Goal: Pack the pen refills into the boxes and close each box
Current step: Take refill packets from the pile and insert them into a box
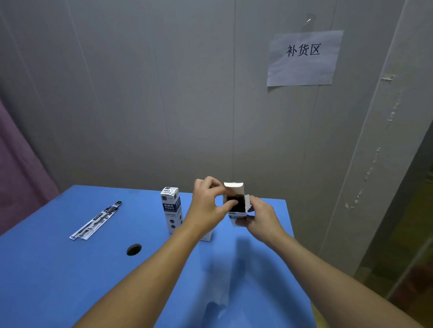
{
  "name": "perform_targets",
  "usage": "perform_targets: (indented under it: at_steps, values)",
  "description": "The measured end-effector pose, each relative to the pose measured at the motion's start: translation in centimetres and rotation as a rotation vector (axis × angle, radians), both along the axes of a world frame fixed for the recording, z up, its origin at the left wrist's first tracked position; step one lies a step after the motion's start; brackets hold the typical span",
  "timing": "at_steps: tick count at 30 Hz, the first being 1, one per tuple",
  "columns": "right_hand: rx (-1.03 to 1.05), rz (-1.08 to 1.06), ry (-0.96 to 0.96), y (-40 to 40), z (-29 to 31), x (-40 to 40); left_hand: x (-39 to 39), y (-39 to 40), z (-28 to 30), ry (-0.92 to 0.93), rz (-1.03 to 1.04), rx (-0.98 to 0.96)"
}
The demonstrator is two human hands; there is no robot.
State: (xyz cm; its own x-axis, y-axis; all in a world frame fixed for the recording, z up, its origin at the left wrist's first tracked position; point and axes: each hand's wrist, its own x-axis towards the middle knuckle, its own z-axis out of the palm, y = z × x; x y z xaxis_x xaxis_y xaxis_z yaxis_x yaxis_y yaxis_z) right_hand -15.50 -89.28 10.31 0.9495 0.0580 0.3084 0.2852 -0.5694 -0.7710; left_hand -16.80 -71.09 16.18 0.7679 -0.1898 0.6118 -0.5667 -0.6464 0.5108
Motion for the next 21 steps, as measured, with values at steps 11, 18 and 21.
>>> perform_targets:
  at_steps: [11,18,21]
  values:
    - [-0.112,-0.001,0.108,-1.0,-1.9,0.2,0.7,-0.3,-2.4,-0.016,0.076,-0.058]
    - [-0.179,-0.119,0.25,-3.6,-4.0,2.0,-0.8,4.2,-5.7,0.088,0.221,-0.052]
    - [-0.156,-0.154,0.302,-4.1,-5.0,2.9,-2.1,6.8,-7.3,0.144,0.323,0.001]
